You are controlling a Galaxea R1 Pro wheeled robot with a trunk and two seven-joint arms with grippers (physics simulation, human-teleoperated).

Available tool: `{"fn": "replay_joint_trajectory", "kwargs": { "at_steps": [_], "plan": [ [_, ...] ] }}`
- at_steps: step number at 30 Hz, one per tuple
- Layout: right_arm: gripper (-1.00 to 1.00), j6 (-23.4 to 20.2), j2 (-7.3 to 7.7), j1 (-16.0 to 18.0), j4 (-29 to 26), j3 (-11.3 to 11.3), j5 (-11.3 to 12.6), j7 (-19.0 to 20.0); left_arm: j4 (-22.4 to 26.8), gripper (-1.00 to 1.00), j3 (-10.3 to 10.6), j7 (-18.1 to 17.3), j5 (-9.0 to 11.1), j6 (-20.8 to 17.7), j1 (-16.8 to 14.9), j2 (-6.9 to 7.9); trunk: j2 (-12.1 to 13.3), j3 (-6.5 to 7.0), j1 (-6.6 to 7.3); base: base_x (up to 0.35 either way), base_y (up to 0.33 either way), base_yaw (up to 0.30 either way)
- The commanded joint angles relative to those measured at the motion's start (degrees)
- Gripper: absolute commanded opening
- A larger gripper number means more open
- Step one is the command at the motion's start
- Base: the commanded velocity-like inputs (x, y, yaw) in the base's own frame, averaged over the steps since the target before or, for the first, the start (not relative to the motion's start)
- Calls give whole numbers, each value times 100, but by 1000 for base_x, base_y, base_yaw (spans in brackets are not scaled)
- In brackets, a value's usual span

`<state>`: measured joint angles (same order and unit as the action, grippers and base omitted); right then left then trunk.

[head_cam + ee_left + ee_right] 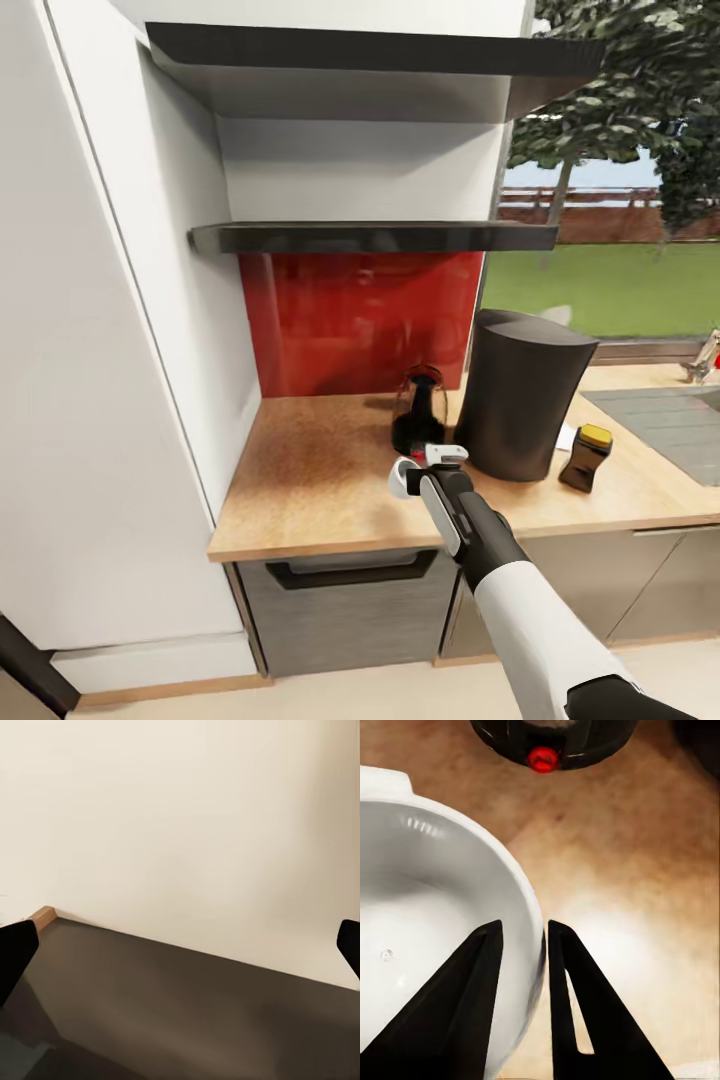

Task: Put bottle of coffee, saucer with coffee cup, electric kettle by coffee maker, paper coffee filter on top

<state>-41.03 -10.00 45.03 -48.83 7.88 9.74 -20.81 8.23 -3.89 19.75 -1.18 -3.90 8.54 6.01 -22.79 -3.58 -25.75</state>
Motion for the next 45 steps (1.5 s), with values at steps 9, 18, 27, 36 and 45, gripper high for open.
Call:
{"fn": "replay_joint_trajectory", "kwargs": {
  "at_steps": [9, 18, 27, 36, 45],
  "plan": [
    [-100, -10, 0, 6, -3, 10, 63, -38, 29, 100, -38, 3, -13, -41, 7, -16, -12, 16, -4, -1, 1, -250],
    [-100, -10, 0, 5, -3, 10, 63, -38, 29, 100, -35, 3, -14, -41, 7, -36, -12, 44, -4, 0, 0, -252],
    [-100, -10, 0, 6, -3, 12, 63, -38, 29, 100, -34, 3, -14, -41, 7, -38, -12, 72, -4, 0, 0, -254],
    [-100, -10, 0, 5, -2, 7, 63, -38, 29, 100, -33, 3, -14, -41, 7, -47, -12, 100, -4, -76, 0, -254],
    [-100, -10, 0, 6, -3, 9, 63, -38, 35, 100, -33, 3, -14, -41, 6, -47, -12, 128, -4, -199, 0, -254]
  ]
}}
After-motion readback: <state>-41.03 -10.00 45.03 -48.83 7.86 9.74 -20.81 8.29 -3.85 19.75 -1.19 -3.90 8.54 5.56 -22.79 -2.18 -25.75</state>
